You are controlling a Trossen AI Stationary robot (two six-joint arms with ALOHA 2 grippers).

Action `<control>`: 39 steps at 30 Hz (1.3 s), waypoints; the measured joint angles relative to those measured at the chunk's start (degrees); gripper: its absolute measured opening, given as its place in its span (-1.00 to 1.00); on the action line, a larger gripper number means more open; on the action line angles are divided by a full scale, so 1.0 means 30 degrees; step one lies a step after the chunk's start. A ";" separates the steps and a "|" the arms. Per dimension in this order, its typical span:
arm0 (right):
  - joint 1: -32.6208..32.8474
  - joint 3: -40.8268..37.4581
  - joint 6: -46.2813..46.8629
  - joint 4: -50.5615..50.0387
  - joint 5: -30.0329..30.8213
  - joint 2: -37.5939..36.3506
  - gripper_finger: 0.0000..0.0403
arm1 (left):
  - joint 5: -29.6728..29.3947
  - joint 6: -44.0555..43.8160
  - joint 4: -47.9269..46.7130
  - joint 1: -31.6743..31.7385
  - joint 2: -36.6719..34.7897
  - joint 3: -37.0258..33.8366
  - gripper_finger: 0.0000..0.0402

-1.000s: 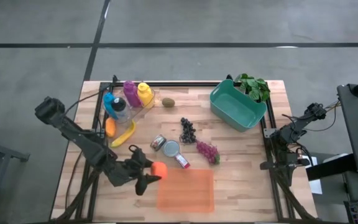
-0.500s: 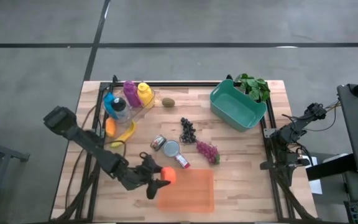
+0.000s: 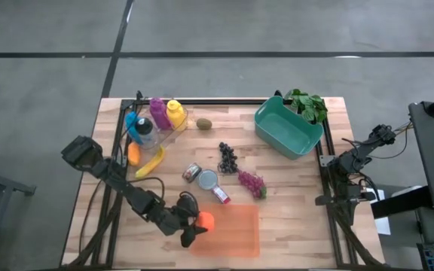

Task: Pick & Place Food Item
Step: Put the orange into the orange bin

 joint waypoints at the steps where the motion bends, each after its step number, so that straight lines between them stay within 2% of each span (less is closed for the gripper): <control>1: 0.0003 -0.0006 0.0000 -0.0003 0.0000 0.0000 -0.96 | 0.0186 -0.0007 -0.0136 0.0056 -0.0007 0.0013 0.45; 16: -0.0001 -0.0006 0.0003 -0.0001 0.0000 0.0000 -0.96 | 0.0619 -0.0014 -0.0148 0.0226 -0.0073 0.0007 0.70; 39: -0.0003 -0.0006 0.0000 -0.0001 0.0000 0.0000 -0.96 | 0.1104 0.0066 0.0066 0.0355 -0.0983 -0.0051 0.71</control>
